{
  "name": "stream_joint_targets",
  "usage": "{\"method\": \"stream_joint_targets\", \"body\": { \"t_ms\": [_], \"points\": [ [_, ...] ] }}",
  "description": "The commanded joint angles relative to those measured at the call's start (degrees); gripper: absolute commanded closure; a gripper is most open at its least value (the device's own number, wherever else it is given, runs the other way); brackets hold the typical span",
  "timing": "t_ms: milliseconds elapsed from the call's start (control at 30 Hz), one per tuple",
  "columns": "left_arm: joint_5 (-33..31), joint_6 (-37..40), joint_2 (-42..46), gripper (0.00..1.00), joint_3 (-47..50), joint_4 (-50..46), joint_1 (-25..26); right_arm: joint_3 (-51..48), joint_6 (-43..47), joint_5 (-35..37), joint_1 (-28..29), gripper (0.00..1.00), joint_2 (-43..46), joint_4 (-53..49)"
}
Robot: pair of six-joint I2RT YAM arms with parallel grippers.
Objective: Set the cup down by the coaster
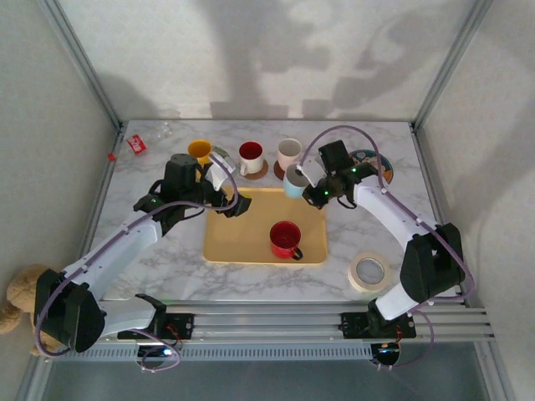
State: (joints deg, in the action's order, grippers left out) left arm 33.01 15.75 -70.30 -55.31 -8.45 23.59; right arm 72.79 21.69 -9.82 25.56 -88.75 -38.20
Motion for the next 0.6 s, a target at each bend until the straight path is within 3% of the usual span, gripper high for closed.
{"method": "stream_joint_targets", "body": {
  "t_ms": [0, 567],
  "points": [
    [-0.4, -1.4, 2.1, 0.00, -3.7, 3.0, 1.3, 5.1, -3.9, -1.6, -1.2, 1.00, 2.7, -0.8],
    [-2.4, -2.0, -6.6, 0.01, -5.4, 10.5, 1.7, 20.1, -14.0, 11.9, -8.6, 1.00, -9.7, -13.8]
  ]
}}
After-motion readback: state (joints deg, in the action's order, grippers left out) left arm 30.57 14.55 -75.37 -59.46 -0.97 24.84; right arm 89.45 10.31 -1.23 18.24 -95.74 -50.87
